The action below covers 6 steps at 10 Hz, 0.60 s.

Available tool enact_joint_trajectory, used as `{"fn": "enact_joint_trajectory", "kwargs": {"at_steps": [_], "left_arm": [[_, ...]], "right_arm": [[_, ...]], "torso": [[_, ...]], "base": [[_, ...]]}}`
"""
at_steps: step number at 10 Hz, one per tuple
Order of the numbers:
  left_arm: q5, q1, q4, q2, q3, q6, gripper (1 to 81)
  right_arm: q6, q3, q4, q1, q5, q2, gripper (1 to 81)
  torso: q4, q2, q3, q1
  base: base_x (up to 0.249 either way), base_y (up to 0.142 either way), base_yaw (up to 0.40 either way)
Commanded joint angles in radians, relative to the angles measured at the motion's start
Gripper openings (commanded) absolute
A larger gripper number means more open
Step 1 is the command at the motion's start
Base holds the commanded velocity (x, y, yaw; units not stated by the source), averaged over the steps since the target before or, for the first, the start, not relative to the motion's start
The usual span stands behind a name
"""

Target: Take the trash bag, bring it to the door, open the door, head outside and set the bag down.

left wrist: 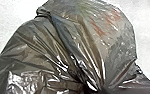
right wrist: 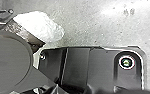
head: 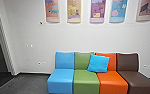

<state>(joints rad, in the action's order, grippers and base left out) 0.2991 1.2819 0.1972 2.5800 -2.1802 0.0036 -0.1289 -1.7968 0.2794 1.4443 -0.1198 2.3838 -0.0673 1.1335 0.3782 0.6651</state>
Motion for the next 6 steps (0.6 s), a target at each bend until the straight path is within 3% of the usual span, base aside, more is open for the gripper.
{"fn": "enact_joint_trajectory", "kwargs": {"at_steps": [1,5,6], "left_arm": [[-0.015,-0.002,0.002,0.023,-0.07,0.056,1.0],[-0.041,0.081,-0.016,0.089,-0.153,0.081,1.0],[-0.051,0.092,-0.027,0.108,-0.176,0.081,1.0]], "right_arm": [[-0.003,-0.041,-0.006,-0.037,-0.032,0.007,81.1],[-0.003,-0.128,-0.006,0.002,0.002,0.073,81.1],[-0.005,-0.145,-0.011,0.008,0.003,0.085,81.1]], "torso": [[0.0,-0.097,0.0,-0.063],[0.0,-0.241,0.0,-0.156],[0.0,-0.277,-0.071,-0.179]], "base": [[0.0,0.0,0.0],[0.0,0.0,0.0],[0.0,0.0,0.0]]}}
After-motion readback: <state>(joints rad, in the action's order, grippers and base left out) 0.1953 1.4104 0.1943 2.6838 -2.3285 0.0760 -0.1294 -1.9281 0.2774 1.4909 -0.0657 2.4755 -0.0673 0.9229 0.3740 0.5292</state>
